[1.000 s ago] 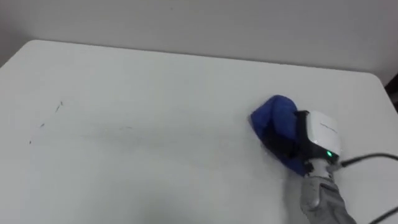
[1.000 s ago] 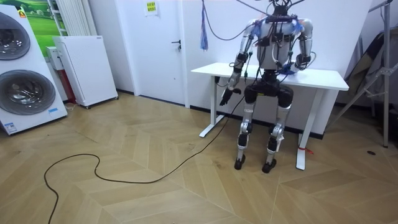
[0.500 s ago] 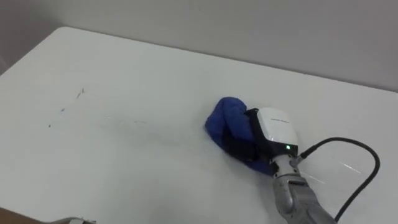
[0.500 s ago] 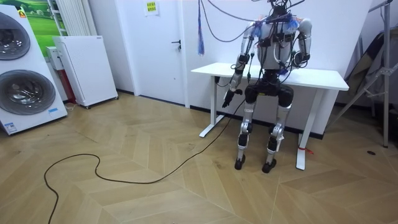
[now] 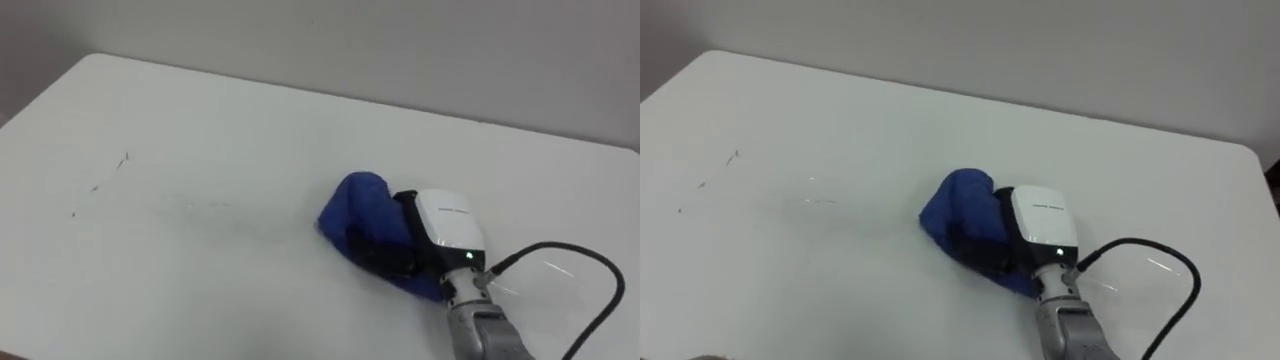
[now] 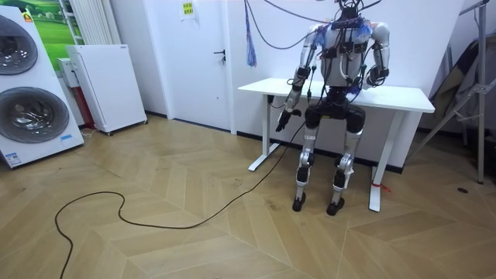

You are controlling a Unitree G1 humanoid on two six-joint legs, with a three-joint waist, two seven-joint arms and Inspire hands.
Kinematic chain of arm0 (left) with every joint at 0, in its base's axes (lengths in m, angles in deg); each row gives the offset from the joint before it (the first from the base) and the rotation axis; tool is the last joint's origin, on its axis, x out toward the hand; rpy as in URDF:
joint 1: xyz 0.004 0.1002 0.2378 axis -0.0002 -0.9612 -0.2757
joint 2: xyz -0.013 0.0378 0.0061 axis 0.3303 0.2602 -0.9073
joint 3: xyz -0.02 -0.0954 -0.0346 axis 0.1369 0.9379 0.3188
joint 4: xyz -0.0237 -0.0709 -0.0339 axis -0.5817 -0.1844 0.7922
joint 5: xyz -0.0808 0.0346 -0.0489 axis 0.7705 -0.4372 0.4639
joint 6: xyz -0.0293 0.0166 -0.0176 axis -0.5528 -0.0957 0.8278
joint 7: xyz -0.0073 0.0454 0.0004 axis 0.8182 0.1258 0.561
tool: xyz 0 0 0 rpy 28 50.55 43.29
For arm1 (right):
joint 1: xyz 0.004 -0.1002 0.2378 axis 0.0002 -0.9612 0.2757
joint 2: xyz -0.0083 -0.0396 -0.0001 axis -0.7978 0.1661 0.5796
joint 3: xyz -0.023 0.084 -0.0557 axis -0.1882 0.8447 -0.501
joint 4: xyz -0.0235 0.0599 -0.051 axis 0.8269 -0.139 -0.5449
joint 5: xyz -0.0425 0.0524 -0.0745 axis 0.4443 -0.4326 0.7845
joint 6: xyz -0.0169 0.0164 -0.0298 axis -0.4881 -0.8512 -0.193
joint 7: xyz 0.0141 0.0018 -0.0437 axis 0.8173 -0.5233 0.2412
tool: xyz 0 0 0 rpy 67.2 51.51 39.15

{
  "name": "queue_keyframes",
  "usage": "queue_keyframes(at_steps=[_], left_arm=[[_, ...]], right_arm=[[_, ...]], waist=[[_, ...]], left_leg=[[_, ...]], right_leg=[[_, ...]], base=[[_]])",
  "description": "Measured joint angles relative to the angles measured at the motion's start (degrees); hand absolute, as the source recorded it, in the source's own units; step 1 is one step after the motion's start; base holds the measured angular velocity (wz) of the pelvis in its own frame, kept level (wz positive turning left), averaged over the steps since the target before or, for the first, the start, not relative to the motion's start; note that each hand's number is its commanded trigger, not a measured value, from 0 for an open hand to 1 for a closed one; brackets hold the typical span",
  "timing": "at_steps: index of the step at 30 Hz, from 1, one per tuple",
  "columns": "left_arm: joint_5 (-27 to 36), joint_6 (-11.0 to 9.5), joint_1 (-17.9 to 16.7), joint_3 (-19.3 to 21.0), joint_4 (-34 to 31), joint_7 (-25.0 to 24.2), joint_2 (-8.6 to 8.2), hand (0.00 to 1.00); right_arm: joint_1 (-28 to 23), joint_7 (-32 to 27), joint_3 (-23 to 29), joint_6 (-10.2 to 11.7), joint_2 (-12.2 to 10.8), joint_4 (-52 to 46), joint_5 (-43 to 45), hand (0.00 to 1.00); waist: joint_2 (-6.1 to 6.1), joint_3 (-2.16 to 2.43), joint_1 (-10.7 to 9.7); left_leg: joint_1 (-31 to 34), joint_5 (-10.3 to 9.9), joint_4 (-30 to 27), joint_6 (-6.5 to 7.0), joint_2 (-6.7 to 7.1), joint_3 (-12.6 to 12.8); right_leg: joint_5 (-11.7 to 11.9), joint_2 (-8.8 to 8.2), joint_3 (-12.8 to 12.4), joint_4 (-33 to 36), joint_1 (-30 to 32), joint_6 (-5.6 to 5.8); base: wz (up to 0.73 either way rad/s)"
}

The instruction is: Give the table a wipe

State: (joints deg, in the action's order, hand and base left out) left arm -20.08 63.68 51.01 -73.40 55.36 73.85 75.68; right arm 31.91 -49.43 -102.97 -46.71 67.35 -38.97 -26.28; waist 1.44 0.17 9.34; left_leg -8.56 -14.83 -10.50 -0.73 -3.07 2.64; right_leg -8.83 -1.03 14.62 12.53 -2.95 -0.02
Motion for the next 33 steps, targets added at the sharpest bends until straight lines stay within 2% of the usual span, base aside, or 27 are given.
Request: queue_keyframes(at_steps=[3, 6, 8, 11, 13, 16, 18, 23, 33], left_arm=[[0.57, -0.03, -0.23, 1.64, -0.34, -0.75, 0.02, 0.0], [0.3, -0.64, -0.16, 3.02, -0.57, -1.88, -0.03, 0.0], [0.41, -1.27, -0.32, 5.5, -0.25, -2.26, 0.03, 0.0], [0.52, -1.27, -0.76, 7.16, -0.23, -2.0, 0.47, 0.0], [0.53, -1.27, -1.26, 7.63, -0.21, -2.0, 0.55, 0.0], [0.55, -1.28, -2.02, 8.11, -0.2, -1.99, 0.54, 0.0], [0.92, -1.37, -2.23, 8.32, 0.06, -2.03, 0.55, 0.0], [1.42, -2.18, -2.45, 9.16, 0.96, -2.37, 0.59, 0.0], [1.42, -3.4, -2.53, 9.98, 0.98, -2.68, 0.55, 0.0]], right_arm=[[-1.27, 0.49, 2.61, 0.16, 0.59, -1.9, -0.01, 0.0], [-2.42, 0.47, 9.04, 1.26, 1.16, -3.33, -0.17, 0.0], [-2.89, 0.17, 14.79, 1.74, 1.38, -4.38, -1.37, 0.0], [-3.69, -1.76, 19.5, 1.69, 2.6, -6.58, -4.1, 0.0], [-4.35, -3.54, 21.3, 1.77, 3.03, -8.05, -6.0, 0.0], [-4.4, -4.59, 24.67, 1.78, 3.05, -8.09, -7.51, 0.0], [-4.54, -4.76, 26.92, 1.81, 3.05, -8.09, -9.78, 0.0], [-4.63, -4.77, 28.8, 1.81, 3.05, -8.09, -11.02, 0.0], [-5.22, -5.28, 29.19, 2.03, 3.05, -9.82, -11.02, 0.0]], waist=[[0.01, -0.01, -1.63], [-0.13, 0.0, -3.66], [-0.77, -0.09, -4.78], [-1.97, -0.18, -5.8], [-2.64, -0.25, -6.48], [-3.58, -0.1, -7.55], [-3.62, -0.08, -8.1], [-2.97, -0.16, -9.24], [-2.48, -0.24, -8.92]], left_leg=[[-0.07, 0.05, 0.0, 0.08, 0.16, 0.2], [-0.3, 0.18, 0.11, 0.3, 0.49, 0.41], [-0.52, 0.27, 0.1, 0.45, 0.77, 0.6], [-1.07, 0.27, 0.11, 0.45, 0.78, 1.82], [-1.23, 0.27, 0.12, 0.45, 0.8, 2.04], [-1.53, 0.26, 0.21, 0.45, 0.8, 2.11], [-1.91, 0.26, 0.44, 0.45, 0.8, 2.14], [-2.11, 0.27, 0.91, 0.48, 0.78, 2.18], [-2.18, 0.27, 0.96, 0.49, 0.78, 2.47]], right_leg=[[-0.11, -0.12, -0.44, 0.03, 0.03, 0.13], [-0.2, -0.34, -1.27, 0.13, 0.04, 0.28], [-0.39, -0.48, -2.1, 0.56, 0.14, 0.48], [-0.4, -0.42, -2.98, 0.67, -0.02, 0.49], [-0.39, -0.37, -3.15, 0.67, -0.01, 0.49], [-0.39, -0.4, -3.13, 1.05, -0.01, 0.5], [-0.39, -0.43, -3.16, 1.2, -0.23, 0.5], [-0.39, -0.44, -3.2, 1.41, -0.27, 0.49], [-0.57, -0.42, -3.47, 2.08, 0.18, 0.38]], base=[[-0.03], [-0.03], [-0.03], [-0.16], [-0.08], [0.0], [-0.02], [0.0], [-0.01]])
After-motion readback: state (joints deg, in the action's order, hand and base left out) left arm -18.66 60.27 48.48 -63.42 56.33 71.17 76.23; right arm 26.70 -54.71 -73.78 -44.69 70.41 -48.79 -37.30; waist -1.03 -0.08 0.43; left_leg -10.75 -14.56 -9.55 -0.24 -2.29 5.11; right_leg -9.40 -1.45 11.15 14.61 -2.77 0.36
